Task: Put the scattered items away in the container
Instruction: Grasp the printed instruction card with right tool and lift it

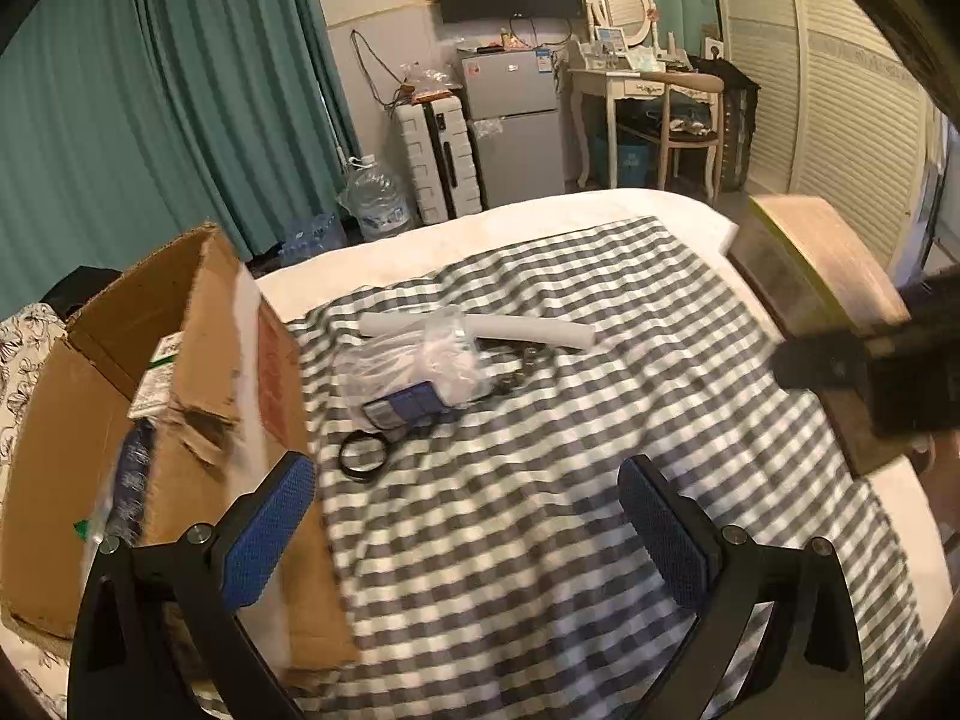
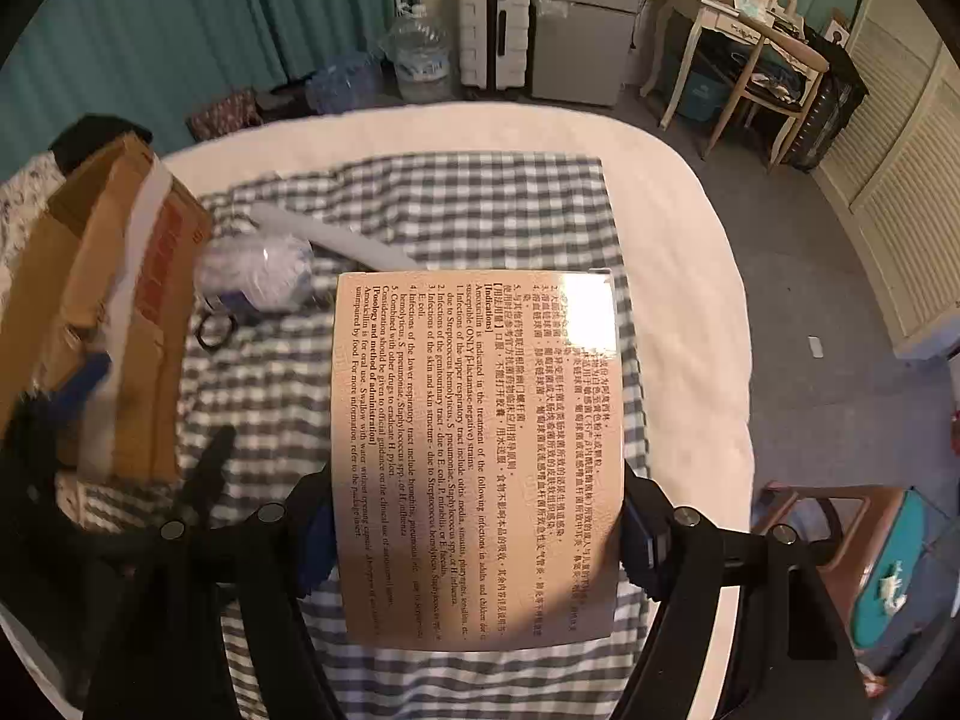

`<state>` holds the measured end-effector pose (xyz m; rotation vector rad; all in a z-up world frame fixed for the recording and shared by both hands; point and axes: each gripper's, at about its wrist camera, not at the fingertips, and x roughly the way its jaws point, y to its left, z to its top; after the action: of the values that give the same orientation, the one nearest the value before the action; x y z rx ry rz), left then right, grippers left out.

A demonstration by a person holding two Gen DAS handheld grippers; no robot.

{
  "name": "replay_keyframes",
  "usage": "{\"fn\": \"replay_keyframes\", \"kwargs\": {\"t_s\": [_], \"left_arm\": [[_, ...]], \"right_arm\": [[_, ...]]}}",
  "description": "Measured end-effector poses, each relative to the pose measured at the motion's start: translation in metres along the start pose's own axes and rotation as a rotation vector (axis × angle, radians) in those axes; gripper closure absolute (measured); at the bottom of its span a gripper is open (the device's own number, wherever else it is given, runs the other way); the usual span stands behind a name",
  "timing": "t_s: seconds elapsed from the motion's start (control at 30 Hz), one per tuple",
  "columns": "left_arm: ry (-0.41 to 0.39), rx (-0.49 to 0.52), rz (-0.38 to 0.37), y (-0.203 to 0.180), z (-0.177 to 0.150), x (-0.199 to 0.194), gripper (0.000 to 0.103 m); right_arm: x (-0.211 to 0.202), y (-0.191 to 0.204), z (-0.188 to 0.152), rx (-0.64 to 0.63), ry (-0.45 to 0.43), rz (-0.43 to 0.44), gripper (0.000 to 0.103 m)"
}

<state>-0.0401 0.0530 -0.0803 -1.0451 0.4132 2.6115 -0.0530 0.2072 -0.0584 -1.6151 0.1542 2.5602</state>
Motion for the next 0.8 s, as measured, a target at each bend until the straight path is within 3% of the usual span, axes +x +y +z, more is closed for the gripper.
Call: {"fn": "replay_keyframes", "kwargs": {"t_s": [0.1, 0.2, 0.4, 0.53, 0.67, 0.8], "left_arm": [[-0.01, 0.017, -0.031, -0.019, 0.0, 0.002, 0.0], [0.03, 0.039, -0.047, -0.036, 0.001, 0.023, 0.0], [0.105, -0.083, -0.046, -0.031, 0.003, 0.082, 0.0], [0.045, -0.189, 0.047, -0.009, 0.015, 0.085, 0.0], [-0.012, -0.103, 0.15, -0.004, 0.036, 0.078, 0.0], [0.003, -0.145, 0.197, 0.01, 0.043, 0.093, 0.0]], "right_arm": [[0.002, -0.007, 0.007, 0.011, -0.025, 0.018, 0.029], [0.006, -0.019, 0.012, 0.058, -0.038, 0.051, 0.029], [0.015, -0.053, 0.017, 0.167, -0.046, 0.112, 0.029], [0.025, -0.067, 0.018, 0.216, -0.043, 0.158, 0.029], [0.029, -0.073, 0.02, 0.232, -0.047, 0.197, 0.029], [0.035, -0.077, 0.023, 0.244, -0.047, 0.23, 0.029]]}}
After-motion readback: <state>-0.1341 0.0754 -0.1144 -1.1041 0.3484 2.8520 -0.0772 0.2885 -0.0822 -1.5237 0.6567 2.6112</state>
